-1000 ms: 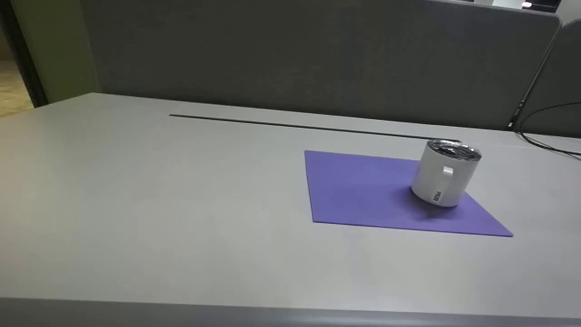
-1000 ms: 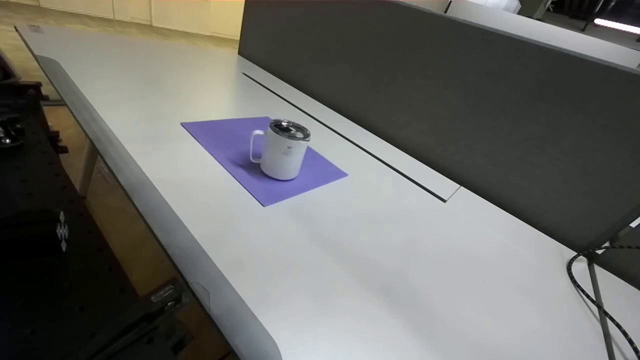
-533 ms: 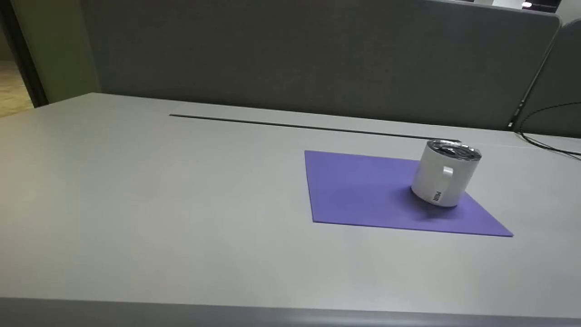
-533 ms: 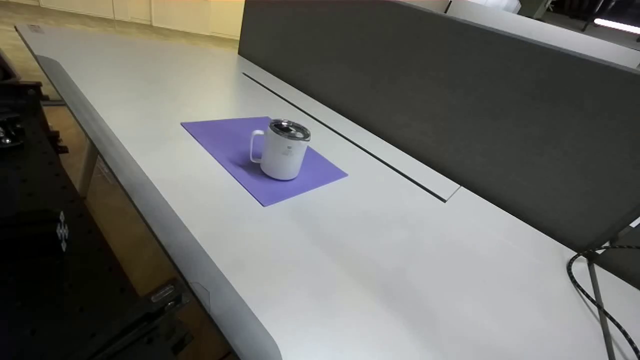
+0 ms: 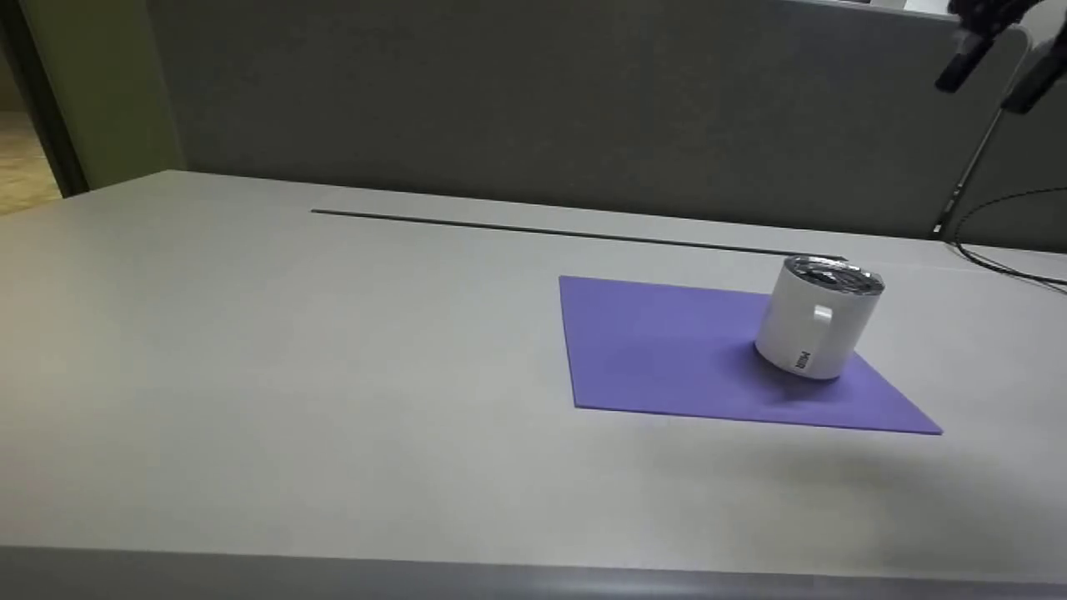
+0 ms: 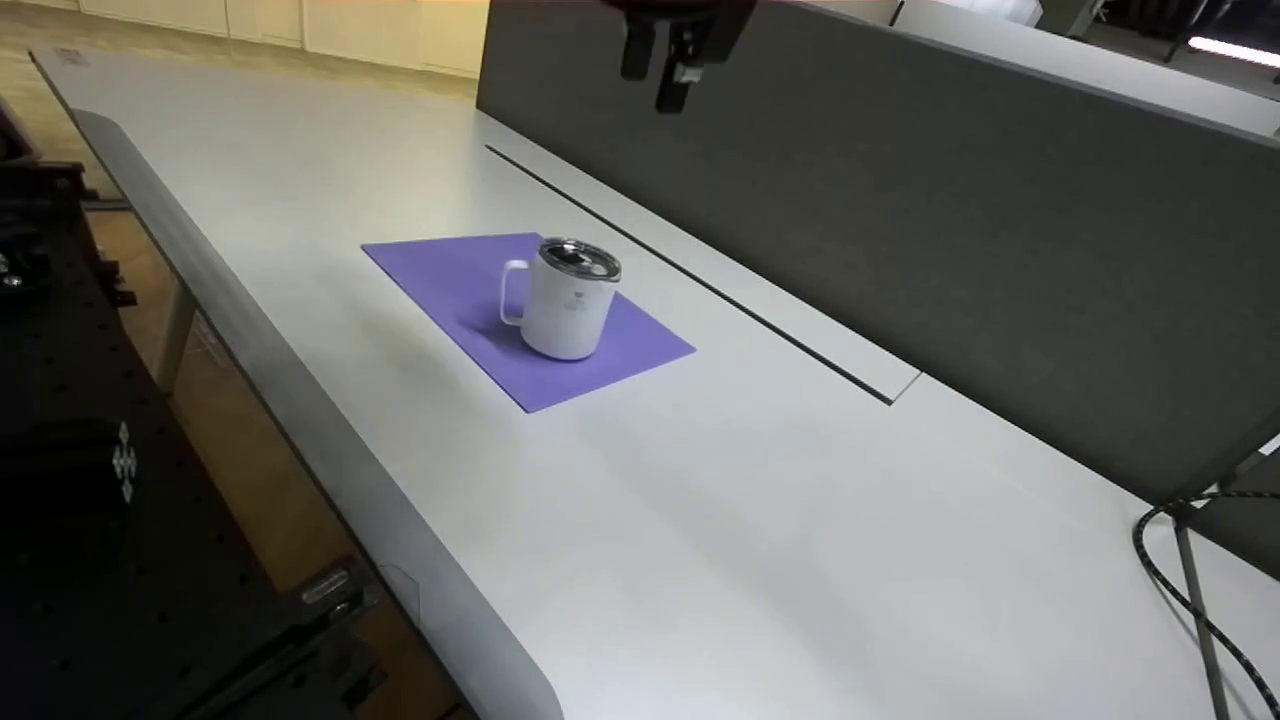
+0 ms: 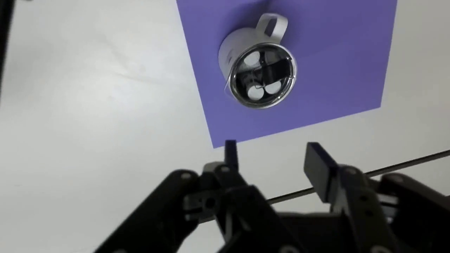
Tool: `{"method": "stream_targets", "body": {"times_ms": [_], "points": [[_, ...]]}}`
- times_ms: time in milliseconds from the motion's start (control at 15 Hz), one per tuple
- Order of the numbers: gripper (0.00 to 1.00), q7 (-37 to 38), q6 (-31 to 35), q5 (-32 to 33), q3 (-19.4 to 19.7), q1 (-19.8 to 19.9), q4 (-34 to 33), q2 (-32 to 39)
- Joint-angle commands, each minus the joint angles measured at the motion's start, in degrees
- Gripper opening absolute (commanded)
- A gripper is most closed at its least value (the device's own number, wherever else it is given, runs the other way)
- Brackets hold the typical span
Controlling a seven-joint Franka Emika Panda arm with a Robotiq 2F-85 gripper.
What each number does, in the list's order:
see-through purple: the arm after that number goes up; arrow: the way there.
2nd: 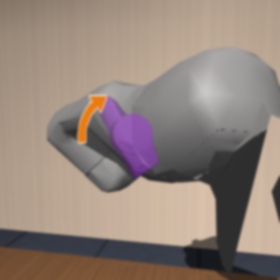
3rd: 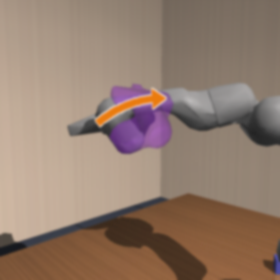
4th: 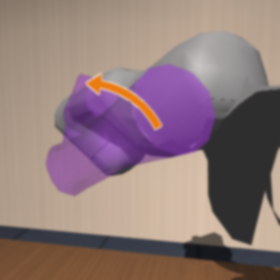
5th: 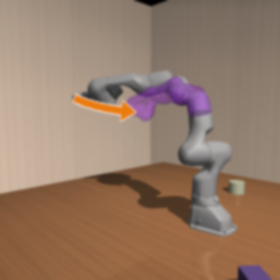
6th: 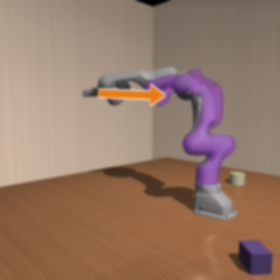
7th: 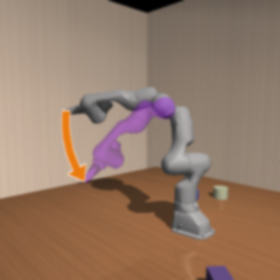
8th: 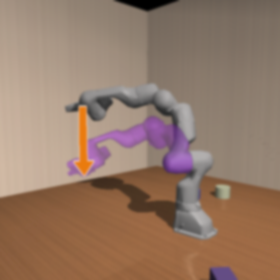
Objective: Open the black slider on the lid of the cup
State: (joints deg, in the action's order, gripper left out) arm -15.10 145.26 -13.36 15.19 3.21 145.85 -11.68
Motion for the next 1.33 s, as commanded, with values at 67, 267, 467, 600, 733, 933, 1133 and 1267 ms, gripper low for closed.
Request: {"method": "stream_targets", "body": {"times_ms": [67,267,467,600,733,933,1133,1267], "points": [[0.17,-1.28,6.54,-3.74,-4.24,-1.65,-4.13,12.10],[0.01,-1.12,7.85,-3.72,-7.74,-0.84,-5.41,17.36],[0.00,0.58,6.94,-2.01,-10.19,-0.01,-6.75,20.75],[0.00,1.60,6.65,-0.18,-10.85,0.37,-7.01,21.88],[0.00,1.95,6.19,0.96,-11.13,0.76,-7.05,22.57],[0.00,1.88,5.57,2.07,-11.25,1.40,-6.78,22.98],[0.00,1.41,5.23,2.40,-11.45,2.01,-6.80,23.51],[0.00,0.91,5.48,1.83,-11.84,2.44,-6.82,23.96]]}}
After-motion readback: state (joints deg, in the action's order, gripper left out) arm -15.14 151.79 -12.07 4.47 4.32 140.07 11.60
